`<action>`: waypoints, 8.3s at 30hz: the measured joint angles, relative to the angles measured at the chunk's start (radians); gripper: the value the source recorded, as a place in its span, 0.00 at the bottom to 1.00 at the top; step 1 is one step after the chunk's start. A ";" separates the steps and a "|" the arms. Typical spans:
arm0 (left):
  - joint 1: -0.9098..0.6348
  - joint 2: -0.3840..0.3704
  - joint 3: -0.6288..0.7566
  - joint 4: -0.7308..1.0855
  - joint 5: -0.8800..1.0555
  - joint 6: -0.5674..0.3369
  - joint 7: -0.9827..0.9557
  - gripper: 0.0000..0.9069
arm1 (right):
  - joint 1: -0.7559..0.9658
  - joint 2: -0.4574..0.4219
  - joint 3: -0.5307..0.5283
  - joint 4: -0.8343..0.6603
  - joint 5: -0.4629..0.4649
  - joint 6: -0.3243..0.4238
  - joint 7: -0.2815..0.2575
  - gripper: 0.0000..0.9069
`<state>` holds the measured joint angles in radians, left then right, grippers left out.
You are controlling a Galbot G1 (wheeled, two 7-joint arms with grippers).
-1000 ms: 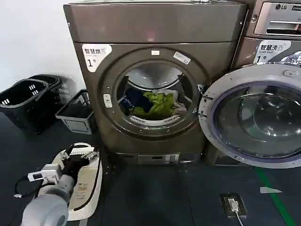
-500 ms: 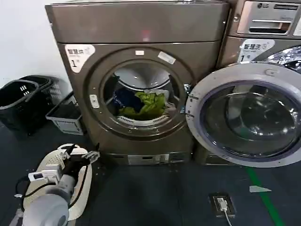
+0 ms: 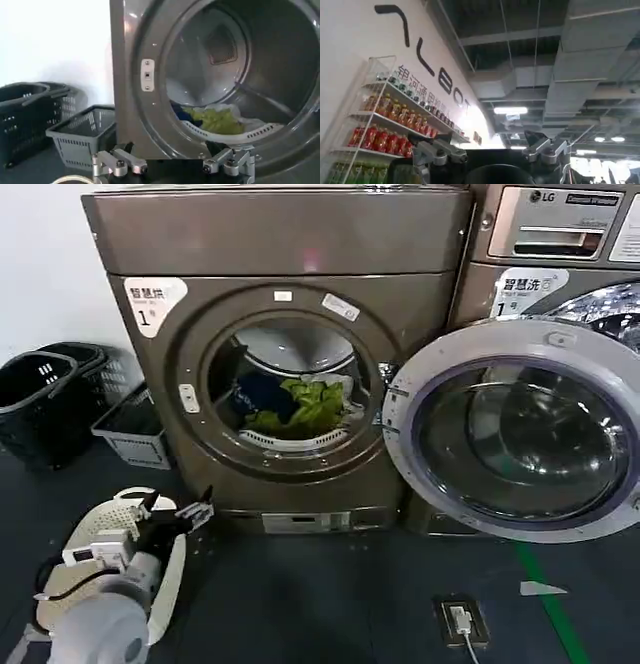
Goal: Grasp the clothes from the dryer.
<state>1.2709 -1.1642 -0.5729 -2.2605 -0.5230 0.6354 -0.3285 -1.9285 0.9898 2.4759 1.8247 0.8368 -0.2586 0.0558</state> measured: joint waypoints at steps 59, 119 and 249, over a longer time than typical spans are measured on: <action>-0.033 -0.010 0.086 0.026 0.103 -0.087 0.075 1.00 | -0.005 0.005 -0.007 0.006 0.030 0.092 -0.029 1.00; -0.069 -0.006 0.106 0.049 0.111 -0.092 0.080 1.00 | -0.014 0.005 0.013 0.001 0.050 0.111 -0.041 1.00; -1.401 -0.265 0.682 1.924 0.548 -0.472 0.916 1.00 | 0.006 -0.019 0.013 0.042 0.086 0.118 -0.080 1.00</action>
<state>-0.1298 -1.4289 0.1088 -0.3369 0.0246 0.1634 0.5879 -1.9221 0.9705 2.4893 1.8670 0.9232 -0.1408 -0.0245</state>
